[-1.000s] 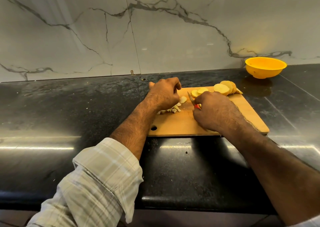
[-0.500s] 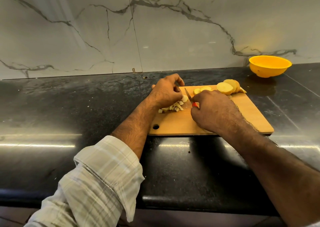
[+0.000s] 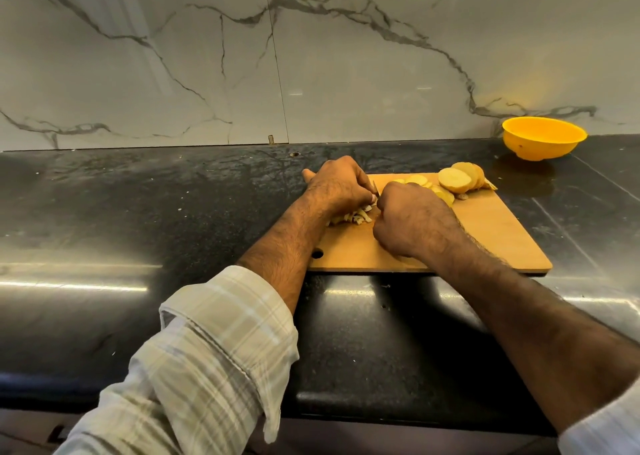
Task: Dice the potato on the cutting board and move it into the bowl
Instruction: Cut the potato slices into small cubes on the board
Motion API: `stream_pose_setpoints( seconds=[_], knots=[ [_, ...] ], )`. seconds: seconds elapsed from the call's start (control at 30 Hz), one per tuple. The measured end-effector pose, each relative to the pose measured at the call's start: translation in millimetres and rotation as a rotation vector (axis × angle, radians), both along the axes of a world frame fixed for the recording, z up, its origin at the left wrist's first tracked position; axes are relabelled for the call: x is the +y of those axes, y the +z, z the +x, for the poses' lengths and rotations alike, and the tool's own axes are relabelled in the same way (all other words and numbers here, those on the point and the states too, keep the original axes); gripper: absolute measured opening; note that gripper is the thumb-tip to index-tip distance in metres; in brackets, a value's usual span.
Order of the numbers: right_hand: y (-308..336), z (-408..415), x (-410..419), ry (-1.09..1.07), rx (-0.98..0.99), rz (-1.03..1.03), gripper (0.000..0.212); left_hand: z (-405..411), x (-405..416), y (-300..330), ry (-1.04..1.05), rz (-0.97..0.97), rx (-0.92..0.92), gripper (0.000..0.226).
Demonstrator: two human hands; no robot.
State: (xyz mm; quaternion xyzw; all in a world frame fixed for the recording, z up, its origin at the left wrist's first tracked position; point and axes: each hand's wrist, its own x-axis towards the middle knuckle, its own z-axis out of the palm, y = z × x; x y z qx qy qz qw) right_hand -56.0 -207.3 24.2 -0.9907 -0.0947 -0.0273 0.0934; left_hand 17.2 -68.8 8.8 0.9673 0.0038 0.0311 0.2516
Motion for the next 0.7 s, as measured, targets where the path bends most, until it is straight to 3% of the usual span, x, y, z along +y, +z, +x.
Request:
stream_pose_setpoints(
  seconds=[0.3, 0.47, 0.7],
  knots=[
    [5.1, -8.4, -28.3, 0.037, 0.072, 0.051, 0.042, -1.7, 3.6, -3.8, -0.04, 0.115, -0.07, 0.006],
    [4.0, -10.8, -24.3, 0.009, -0.029, 0.09, 0.045, 1.3, 13.1, -3.5, -0.028, 0.042, -0.109, 0.005],
    [-3.4, -9.3, -7.4, 0.012, -0.001, 0.025, 0.04, 2.8, 8.7, -4.7, -0.038, 0.068, -0.087, 0.006]
  ],
)
